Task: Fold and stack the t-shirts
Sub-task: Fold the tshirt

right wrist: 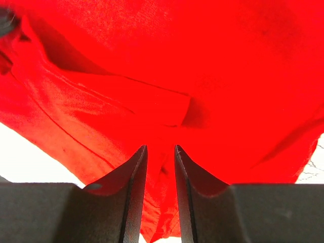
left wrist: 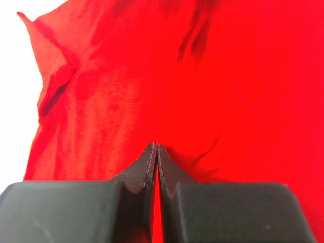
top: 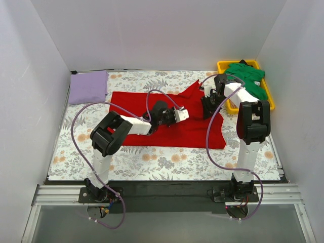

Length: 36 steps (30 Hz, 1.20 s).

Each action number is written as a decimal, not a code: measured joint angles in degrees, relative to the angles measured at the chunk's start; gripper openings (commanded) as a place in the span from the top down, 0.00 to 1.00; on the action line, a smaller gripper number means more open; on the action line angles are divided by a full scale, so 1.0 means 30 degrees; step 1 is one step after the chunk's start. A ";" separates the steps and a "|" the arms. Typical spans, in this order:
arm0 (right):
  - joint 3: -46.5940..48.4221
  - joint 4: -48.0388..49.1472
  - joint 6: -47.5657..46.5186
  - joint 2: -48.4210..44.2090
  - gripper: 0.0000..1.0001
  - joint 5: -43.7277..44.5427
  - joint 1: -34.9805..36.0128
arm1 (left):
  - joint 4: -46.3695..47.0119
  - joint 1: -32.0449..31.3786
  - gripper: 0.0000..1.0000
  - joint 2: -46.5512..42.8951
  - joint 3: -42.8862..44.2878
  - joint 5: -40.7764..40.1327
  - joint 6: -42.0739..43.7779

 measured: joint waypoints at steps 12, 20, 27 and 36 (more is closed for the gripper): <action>-0.2506 0.0109 -0.1202 -0.3818 0.78 0.0138 0.0000 | -0.4503 0.0532 0.76 0.0940 0.2973 -0.3541 -0.2637; -0.4707 -0.0153 -0.2346 -0.4787 0.80 0.1290 0.0525 | -1.2582 0.3628 0.76 -0.2375 0.3803 -0.2798 -0.4991; -0.5450 -0.0066 -0.2987 -0.4175 0.80 0.2922 0.0903 | -1.7027 0.7235 0.78 -0.4291 0.2929 -0.2812 -0.4998; -0.6317 0.0801 -0.4044 -0.3067 0.80 0.5282 0.1027 | -1.8578 0.8983 0.83 -0.4211 0.0925 -0.3657 -0.4364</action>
